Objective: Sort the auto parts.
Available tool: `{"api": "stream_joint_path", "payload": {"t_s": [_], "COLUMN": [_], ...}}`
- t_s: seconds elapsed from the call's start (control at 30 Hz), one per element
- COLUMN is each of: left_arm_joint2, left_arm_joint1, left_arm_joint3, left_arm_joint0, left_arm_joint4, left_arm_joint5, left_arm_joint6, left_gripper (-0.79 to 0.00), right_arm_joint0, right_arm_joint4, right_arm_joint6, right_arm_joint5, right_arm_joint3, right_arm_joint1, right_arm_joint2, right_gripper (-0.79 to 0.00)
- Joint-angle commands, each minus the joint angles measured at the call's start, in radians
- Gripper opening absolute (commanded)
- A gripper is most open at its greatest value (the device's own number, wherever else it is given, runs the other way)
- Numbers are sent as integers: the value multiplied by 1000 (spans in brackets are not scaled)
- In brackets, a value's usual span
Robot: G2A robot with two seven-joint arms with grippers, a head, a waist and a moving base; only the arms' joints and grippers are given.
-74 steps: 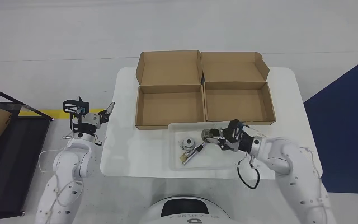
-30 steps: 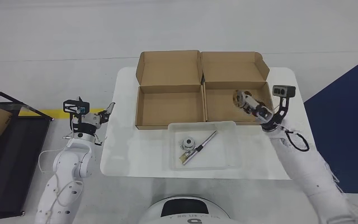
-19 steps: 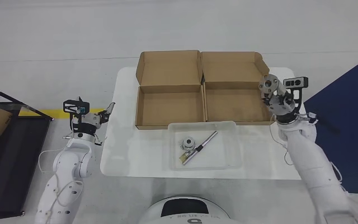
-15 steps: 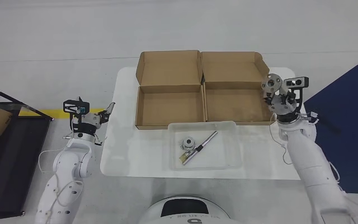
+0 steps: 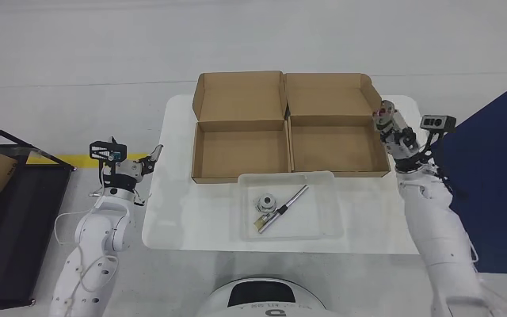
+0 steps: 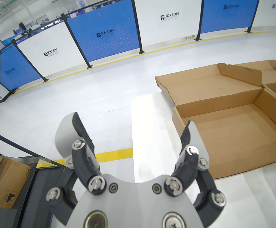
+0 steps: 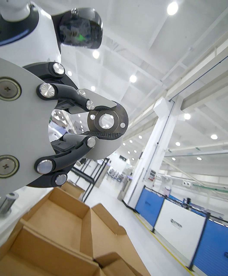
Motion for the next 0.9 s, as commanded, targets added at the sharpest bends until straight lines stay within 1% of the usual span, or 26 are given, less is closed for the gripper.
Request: {"api": "stream_joint_path", "payload": {"t_s": [0.0,0.03,0.07,0.27,0.37,0.5,0.57,0.77,0.83,0.87], "left_arm_joint2": [0,0,0,0,0,0,0,0,0,0], "left_arm_joint1": [0,0,0,0,0,0,0,0,0,0], "left_arm_joint3": [0,0,0,0,0,0,0,0,0,0], "left_arm_joint0": [0,0,0,0,0,0,0,0,0,0], "left_arm_joint4": [0,0,0,0,0,0,0,0,0,0], "left_arm_joint5": [0,0,0,0,0,0,0,0,0,0], "left_arm_joint6": [0,0,0,0,0,0,0,0,0,0], "left_gripper": [0,0,0,0,0,0,0,0,0,0], "right_arm_joint0": [-6,-9,-9,-63,-86,-108,-115,-92,-71,-62], "right_arm_joint4": [-152,-209,-275,-620,-735,-845,-882,-1047,-1189,-1302], "right_arm_joint6": [-104,-150,-188,-458,-569,-665,-682,-605,-559,-547], "right_arm_joint5": [-104,-150,-163,-163,-157,-131,-124,-113,-57,-13], "right_arm_joint3": [17,30,35,-57,-89,-127,-142,-138,-130,-139], "right_arm_joint1": [2,2,3,-14,-24,-33,-34,-29,-24,-20], "right_arm_joint2": [15,25,41,102,108,113,111,82,76,76], "right_gripper": [-785,-785,-785,-785,-785,-785,-785,-785,-785,-785]}}
